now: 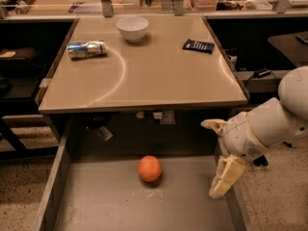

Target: Pick orange from top drawer and place on counter

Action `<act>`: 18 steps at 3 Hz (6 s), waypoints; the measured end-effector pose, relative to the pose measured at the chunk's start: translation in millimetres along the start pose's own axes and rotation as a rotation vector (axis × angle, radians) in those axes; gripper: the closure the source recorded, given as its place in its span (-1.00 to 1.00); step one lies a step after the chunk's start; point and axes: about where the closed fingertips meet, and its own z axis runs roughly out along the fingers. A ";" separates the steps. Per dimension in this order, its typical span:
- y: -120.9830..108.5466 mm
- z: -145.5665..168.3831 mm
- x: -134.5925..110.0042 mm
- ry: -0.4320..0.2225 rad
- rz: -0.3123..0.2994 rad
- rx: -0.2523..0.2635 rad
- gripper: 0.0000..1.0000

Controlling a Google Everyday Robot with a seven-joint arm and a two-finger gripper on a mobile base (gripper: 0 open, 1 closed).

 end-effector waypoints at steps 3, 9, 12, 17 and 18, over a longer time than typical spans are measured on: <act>-27.1 125.3 -2.9 -0.333 0.004 -0.001 -1.00; -20.1 209.3 -31.6 -0.420 -0.059 -0.113 0.31; -1.3 115.0 -59.0 -0.292 -0.056 0.021 1.00; -158.4 9.7 -170.7 -0.222 -0.235 0.241 1.00; -216.8 -4.4 -188.0 -0.266 -0.219 0.316 1.00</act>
Offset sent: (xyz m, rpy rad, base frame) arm 0.0474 0.0759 -0.1153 0.4090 -0.0485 -0.0057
